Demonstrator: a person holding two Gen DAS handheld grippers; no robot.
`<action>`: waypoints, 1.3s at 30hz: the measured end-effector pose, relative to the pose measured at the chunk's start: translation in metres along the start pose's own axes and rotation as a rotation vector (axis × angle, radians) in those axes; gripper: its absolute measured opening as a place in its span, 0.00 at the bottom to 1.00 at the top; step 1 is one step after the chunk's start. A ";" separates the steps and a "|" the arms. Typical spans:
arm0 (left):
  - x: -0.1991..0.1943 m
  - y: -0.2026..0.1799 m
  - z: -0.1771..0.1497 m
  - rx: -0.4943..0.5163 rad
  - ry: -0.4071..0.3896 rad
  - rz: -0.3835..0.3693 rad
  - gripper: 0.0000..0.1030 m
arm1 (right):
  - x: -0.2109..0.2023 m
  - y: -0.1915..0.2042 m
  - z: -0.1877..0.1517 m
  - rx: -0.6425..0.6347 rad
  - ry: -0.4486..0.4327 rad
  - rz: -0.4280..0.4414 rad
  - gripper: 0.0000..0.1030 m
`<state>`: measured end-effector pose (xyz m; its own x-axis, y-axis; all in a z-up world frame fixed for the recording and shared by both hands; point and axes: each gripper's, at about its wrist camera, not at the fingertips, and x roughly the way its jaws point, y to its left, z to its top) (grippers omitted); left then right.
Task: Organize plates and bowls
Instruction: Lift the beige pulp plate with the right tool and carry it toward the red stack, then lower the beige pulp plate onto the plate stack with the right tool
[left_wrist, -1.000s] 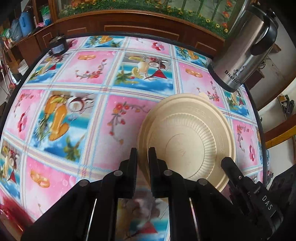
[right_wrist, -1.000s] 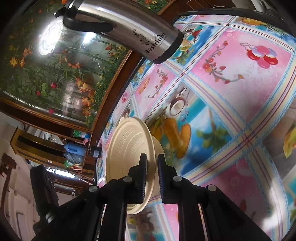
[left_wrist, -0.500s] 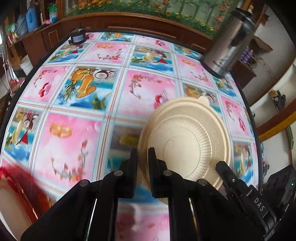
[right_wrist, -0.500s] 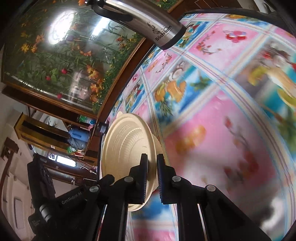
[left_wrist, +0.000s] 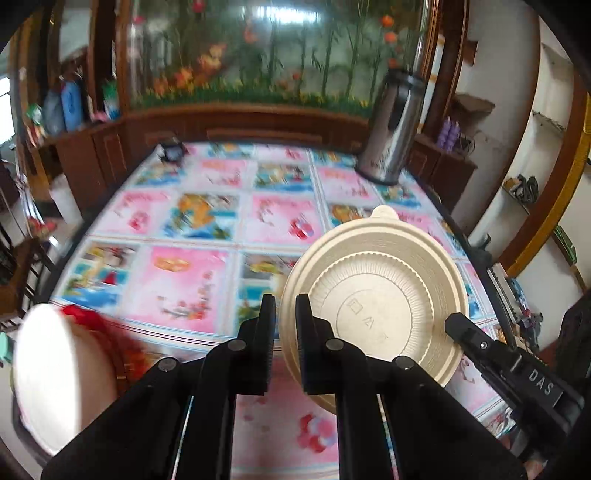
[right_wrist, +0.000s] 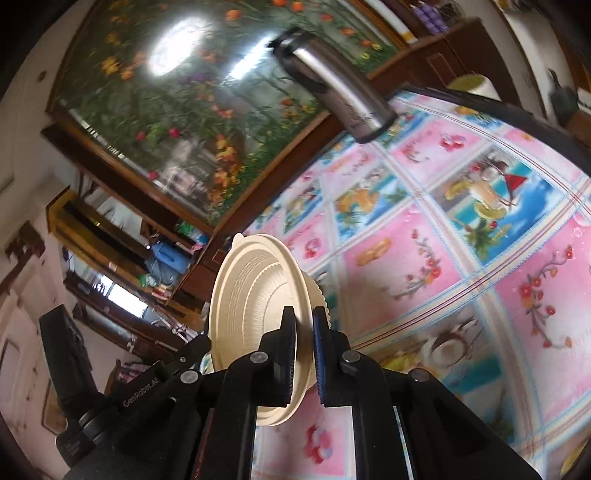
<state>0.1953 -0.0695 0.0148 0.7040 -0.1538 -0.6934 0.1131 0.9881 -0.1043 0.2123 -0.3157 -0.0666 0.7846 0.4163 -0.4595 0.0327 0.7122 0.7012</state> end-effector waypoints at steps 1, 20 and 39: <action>-0.012 0.007 -0.001 0.000 -0.025 0.010 0.08 | -0.002 0.007 -0.003 -0.009 0.000 0.007 0.08; -0.107 0.170 -0.030 -0.157 -0.235 0.230 0.09 | 0.054 0.177 -0.093 -0.273 0.162 0.142 0.08; -0.118 0.246 -0.059 -0.269 -0.223 0.281 0.09 | 0.101 0.238 -0.163 -0.385 0.294 0.144 0.08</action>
<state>0.0982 0.1918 0.0290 0.8188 0.1524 -0.5535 -0.2698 0.9532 -0.1366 0.1983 -0.0117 -0.0348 0.5545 0.6281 -0.5459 -0.3378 0.7694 0.5422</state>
